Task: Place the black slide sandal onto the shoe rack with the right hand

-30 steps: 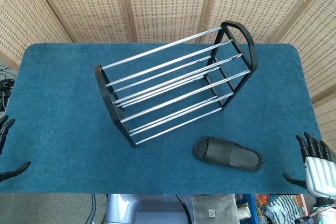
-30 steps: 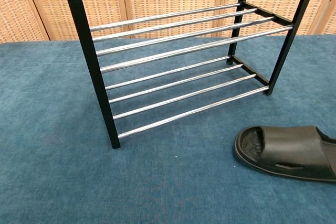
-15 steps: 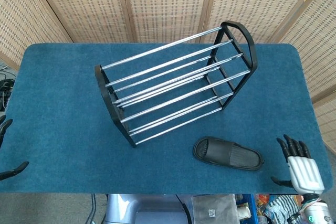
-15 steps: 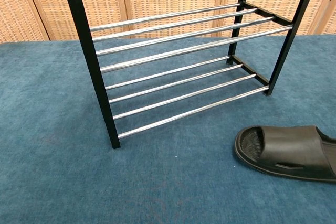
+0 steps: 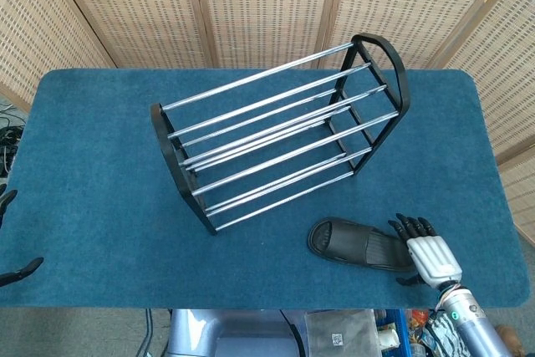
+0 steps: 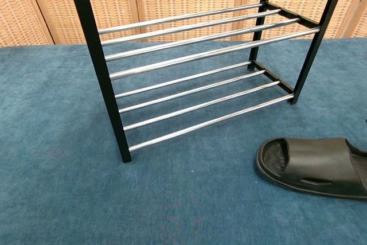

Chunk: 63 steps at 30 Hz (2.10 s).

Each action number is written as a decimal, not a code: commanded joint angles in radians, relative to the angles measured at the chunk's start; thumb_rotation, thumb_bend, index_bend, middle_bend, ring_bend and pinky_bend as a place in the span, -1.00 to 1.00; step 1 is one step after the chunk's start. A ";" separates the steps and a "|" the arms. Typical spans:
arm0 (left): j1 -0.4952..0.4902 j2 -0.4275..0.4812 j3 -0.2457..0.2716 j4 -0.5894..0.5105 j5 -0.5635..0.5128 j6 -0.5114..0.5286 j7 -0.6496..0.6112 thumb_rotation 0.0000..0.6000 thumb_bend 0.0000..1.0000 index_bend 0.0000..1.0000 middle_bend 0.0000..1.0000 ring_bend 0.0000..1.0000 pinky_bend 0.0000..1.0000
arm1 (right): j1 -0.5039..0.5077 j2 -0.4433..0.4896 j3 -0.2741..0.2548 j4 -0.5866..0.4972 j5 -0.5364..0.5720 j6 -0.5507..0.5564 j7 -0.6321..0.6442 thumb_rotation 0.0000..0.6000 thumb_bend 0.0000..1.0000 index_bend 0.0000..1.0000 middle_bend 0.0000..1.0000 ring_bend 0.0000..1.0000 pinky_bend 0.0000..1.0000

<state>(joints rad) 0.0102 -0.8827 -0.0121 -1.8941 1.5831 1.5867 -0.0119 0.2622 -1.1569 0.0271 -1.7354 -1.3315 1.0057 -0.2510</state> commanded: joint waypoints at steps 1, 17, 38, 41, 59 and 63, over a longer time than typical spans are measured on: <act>0.000 0.000 -0.001 0.000 -0.003 -0.001 -0.001 1.00 -0.72 -1.00 -1.00 -1.00 -1.00 | 0.017 -0.028 0.000 0.033 0.022 -0.028 0.004 1.00 -1.00 -1.00 -1.00 -1.00 -1.00; -0.007 0.003 -0.005 -0.008 -0.026 -0.017 -0.003 1.00 -0.72 -1.00 -1.00 -1.00 -1.00 | 0.039 -0.148 0.003 0.186 0.055 -0.024 0.014 1.00 -1.00 -0.93 -0.99 -1.00 -1.00; -0.010 0.009 -0.005 -0.012 -0.035 -0.024 -0.021 1.00 -0.72 -1.00 -1.00 -1.00 -1.00 | 0.081 -0.151 -0.002 0.209 0.020 -0.062 0.106 1.00 -0.44 0.21 0.05 -0.20 -0.31; -0.010 0.009 -0.004 -0.012 -0.037 -0.025 -0.020 1.00 -0.72 -1.00 -1.00 -1.00 -1.00 | 0.082 -0.136 -0.002 0.193 0.000 -0.057 0.147 1.00 -0.31 0.23 0.08 -0.18 -0.30; -0.011 0.006 -0.002 -0.019 -0.040 -0.030 -0.010 1.00 -0.72 -1.00 -1.00 -1.00 -1.00 | 0.108 -0.073 0.068 0.070 0.040 -0.012 0.229 1.00 -0.17 0.24 0.08 -0.15 -0.28; -0.010 0.007 -0.002 -0.020 -0.042 -0.030 -0.013 1.00 -0.72 -1.00 -1.00 -1.00 -1.00 | 0.129 -0.106 0.103 0.025 0.124 0.008 0.116 1.00 -0.14 0.24 0.08 -0.14 -0.26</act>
<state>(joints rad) -0.0002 -0.8755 -0.0138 -1.9140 1.5411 1.5570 -0.0246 0.3742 -1.2395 0.0995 -1.6725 -1.2680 0.9940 -0.0627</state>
